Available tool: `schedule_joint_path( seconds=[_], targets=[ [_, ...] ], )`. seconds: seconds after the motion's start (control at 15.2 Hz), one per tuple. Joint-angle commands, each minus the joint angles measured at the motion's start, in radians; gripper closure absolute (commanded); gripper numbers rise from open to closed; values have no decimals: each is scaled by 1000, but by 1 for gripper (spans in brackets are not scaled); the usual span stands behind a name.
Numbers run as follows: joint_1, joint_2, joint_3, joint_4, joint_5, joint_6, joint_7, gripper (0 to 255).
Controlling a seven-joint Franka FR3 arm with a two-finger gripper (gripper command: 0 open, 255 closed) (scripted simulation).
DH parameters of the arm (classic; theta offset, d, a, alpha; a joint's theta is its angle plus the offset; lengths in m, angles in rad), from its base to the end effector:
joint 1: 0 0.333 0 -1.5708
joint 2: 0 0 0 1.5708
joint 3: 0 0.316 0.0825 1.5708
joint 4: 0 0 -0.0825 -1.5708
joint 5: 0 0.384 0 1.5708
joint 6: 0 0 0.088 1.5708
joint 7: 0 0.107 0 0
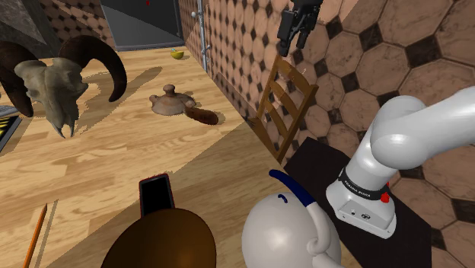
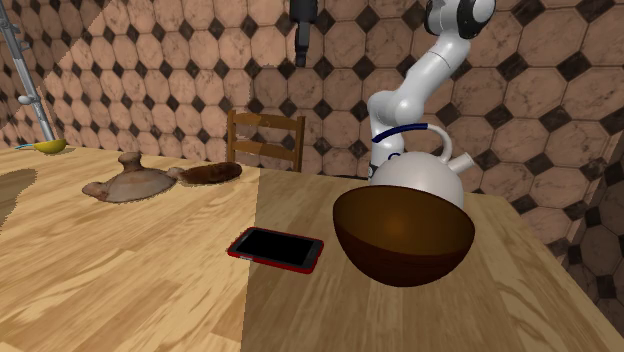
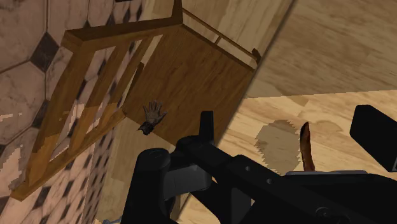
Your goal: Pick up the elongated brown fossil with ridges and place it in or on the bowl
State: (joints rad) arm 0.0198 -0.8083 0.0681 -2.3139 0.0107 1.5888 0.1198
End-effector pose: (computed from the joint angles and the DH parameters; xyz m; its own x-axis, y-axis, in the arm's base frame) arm 0.3015 0.0354 0.6182 0.9951 -0.0492 0.0859 -0.0518 -0.9982 0.0285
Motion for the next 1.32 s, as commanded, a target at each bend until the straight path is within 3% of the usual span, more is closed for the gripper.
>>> schedule_joint_path(
  seconds=[0.0,0.59,1.25],
  targets=[
    [0,0,0,0,0,0,0,0],
    [19,273,65,2,4,245,19,0],
    [30,635,136,125,-47,451,64,0]
  ],
)
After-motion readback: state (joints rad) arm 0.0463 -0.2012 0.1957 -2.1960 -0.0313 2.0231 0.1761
